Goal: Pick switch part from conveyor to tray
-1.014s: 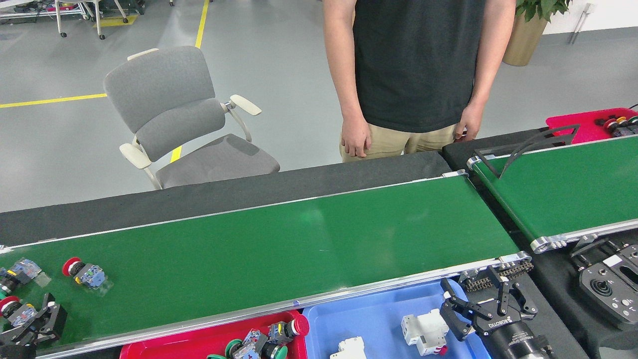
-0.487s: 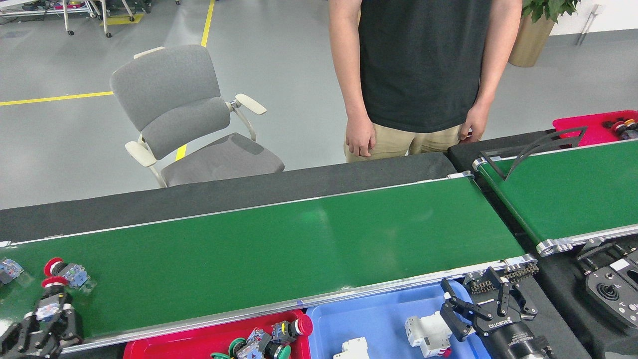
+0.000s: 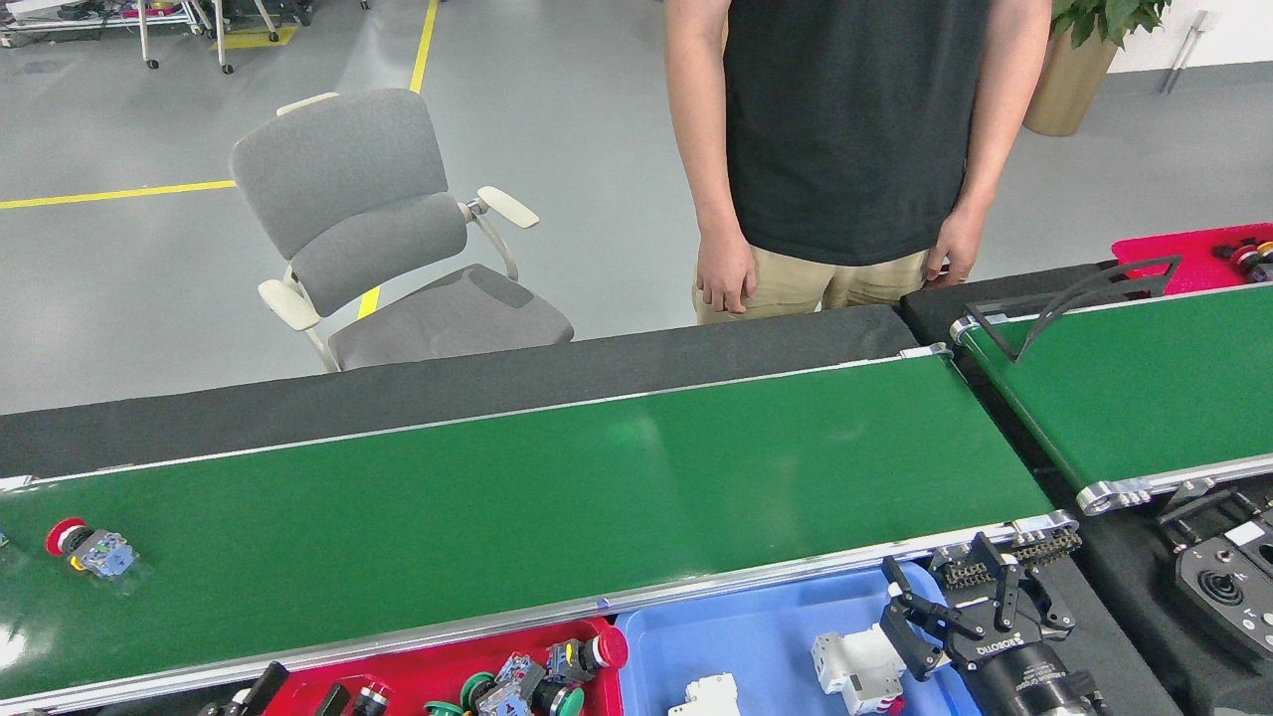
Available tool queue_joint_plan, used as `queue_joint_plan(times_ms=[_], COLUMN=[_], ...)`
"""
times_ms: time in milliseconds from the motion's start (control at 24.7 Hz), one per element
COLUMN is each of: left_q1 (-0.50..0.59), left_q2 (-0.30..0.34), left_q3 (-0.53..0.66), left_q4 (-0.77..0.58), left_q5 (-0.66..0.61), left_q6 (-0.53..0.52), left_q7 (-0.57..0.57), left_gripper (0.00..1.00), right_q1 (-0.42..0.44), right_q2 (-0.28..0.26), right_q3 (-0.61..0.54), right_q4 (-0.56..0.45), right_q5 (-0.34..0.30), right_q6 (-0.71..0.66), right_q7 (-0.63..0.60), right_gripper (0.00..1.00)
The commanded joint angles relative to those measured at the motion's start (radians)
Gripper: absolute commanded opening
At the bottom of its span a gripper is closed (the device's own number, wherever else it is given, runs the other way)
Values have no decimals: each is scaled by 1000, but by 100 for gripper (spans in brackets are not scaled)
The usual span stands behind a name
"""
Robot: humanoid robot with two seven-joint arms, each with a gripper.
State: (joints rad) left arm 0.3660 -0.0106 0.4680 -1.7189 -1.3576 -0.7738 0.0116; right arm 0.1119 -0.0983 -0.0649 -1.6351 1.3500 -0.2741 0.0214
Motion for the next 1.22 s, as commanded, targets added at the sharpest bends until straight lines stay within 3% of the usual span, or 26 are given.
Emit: queue_joint_plan(times_ms=[0, 81, 203, 527, 892, 1176], left_q1=[-7, -15, -15, -73, 21, 11], left_q2=[0, 14, 40, 141, 126, 126], left_q3=[35, 58, 81, 89, 98, 98], left_q4=[-13, -5, 16, 101, 38, 36], left_q5=[-6, -12, -21, -18, -5, -5], left_q6=[146, 407, 524, 518, 398, 404], left_q7=[4, 5, 5, 4, -2, 7], left_gripper=[100, 100, 100, 100, 100, 100], right_q1=[-5, -5, -3, -5, -3, -3], right_q2=[-3, -3, -3, -1, 0, 2], right_q3=[-6, -6, -6, -4, -6, -6], right_q4=[-11, -11, -11, -11, -12, -16], right_q5=[-3, -3, -3, -5, -5, -5], right_q6=[3, 3, 3, 3, 4, 7], right_q7=[-3, -3, -3, -2, -2, -2], right_gripper=[99, 99, 99, 99, 99, 99])
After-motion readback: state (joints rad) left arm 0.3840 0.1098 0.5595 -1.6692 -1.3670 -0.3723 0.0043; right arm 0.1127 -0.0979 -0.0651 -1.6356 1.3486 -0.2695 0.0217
